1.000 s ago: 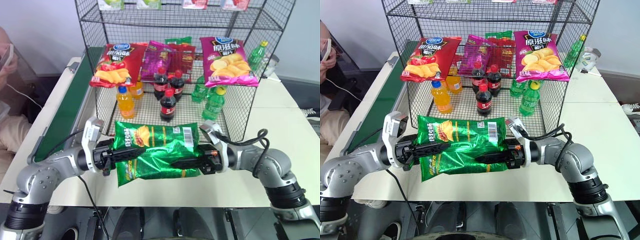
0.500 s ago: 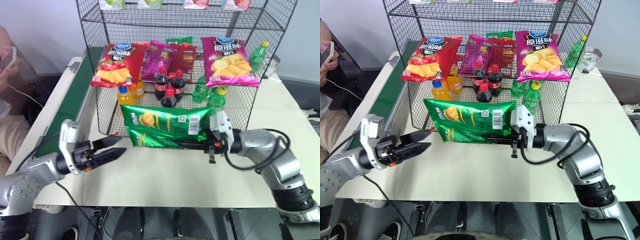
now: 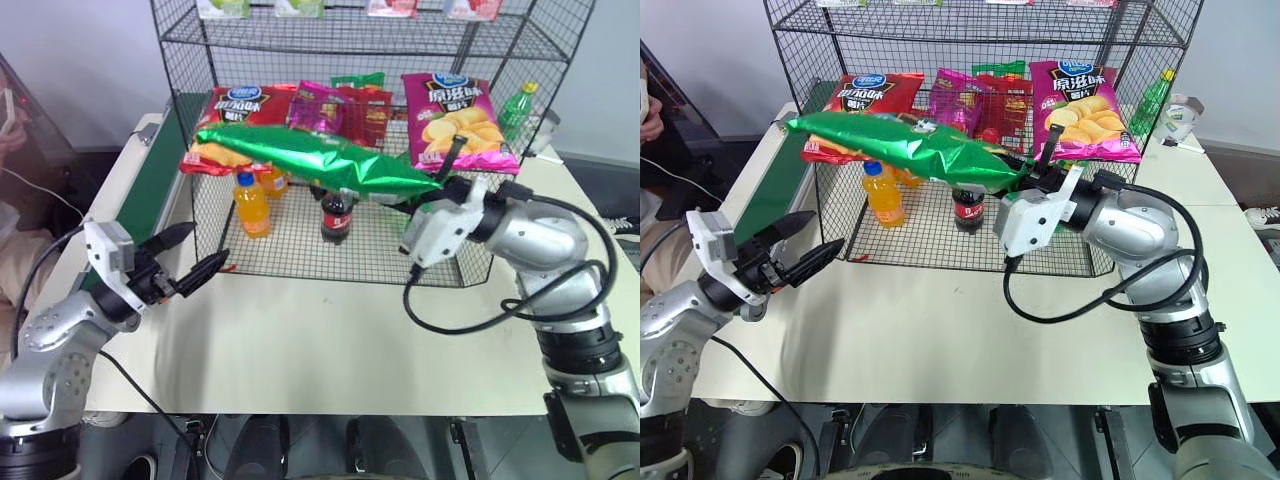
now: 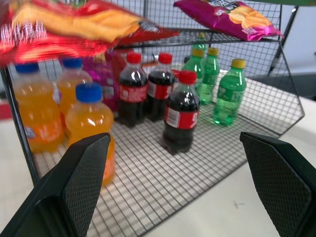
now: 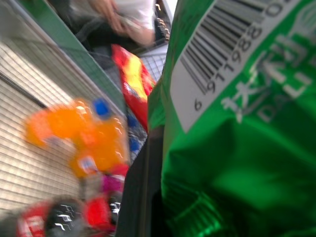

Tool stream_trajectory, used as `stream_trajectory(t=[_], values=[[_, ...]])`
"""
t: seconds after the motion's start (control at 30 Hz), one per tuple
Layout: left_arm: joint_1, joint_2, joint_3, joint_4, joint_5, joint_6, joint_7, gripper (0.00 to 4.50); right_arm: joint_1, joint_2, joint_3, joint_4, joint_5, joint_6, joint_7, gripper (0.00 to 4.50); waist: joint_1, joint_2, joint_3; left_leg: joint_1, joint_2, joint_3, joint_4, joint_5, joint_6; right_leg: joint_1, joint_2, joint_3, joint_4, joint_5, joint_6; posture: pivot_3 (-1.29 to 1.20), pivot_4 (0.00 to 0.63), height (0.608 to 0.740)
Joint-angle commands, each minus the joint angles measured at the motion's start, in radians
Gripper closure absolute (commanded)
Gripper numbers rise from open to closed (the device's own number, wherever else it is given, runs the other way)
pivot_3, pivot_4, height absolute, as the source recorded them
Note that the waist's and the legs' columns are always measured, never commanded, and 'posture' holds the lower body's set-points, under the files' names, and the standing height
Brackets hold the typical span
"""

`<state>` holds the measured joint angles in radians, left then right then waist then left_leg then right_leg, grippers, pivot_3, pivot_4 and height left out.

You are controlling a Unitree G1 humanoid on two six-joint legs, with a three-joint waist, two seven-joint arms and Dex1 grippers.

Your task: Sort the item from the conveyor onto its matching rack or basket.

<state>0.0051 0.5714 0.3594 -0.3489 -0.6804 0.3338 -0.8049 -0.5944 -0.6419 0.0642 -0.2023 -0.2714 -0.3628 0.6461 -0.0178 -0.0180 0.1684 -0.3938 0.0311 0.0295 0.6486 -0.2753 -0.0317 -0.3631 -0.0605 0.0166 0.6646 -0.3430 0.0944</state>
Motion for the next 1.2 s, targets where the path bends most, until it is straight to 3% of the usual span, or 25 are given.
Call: stream_trajectory(t=[0.03,0.33,0.8,1.2], values=[[0.002,-0.011,-0.012,-0.051,0.018,-0.036,0.017,0.0,-0.052,-0.008,-0.019,0.039,-0.133,-0.029,-0.126,4.47,0.0,0.0,0.0,0.0,0.0,0.0,0.0,0.0,0.0,0.0,0.0,0.0,0.001,0.0,0.0,0.0,0.15,0.739],[-0.021,-0.054,-0.089,-0.048,0.083,-0.074,0.056,0.0,-0.148,0.039,0.073,0.183,-0.418,0.105,-0.292,4.47,-0.004,0.0,0.0,0.001,0.0,0.0,0.0,0.0,-0.001,0.0,0.001,0.0,0.001,0.0,0.0,0.0,0.15,0.739],[-0.041,-0.075,-0.123,-0.032,0.1,-0.075,0.091,0.0,-0.188,0.136,0.135,0.282,-0.532,0.394,-0.324,4.47,-0.005,0.0,0.0,0.0,0.0,0.0,0.0,0.001,-0.001,-0.001,0.001,0.0,0.002,0.0,0.0,0.0,0.15,0.739],[-0.033,-0.092,-0.132,-0.04,0.111,-0.089,0.116,0.0,-0.243,0.158,0.179,0.364,-0.524,0.457,-0.327,4.47,-0.004,0.0,0.0,0.0,0.0,0.0,0.0,0.001,-0.001,-0.001,0.001,0.0,0.002,0.0,0.0,0.0,0.15,0.739]])
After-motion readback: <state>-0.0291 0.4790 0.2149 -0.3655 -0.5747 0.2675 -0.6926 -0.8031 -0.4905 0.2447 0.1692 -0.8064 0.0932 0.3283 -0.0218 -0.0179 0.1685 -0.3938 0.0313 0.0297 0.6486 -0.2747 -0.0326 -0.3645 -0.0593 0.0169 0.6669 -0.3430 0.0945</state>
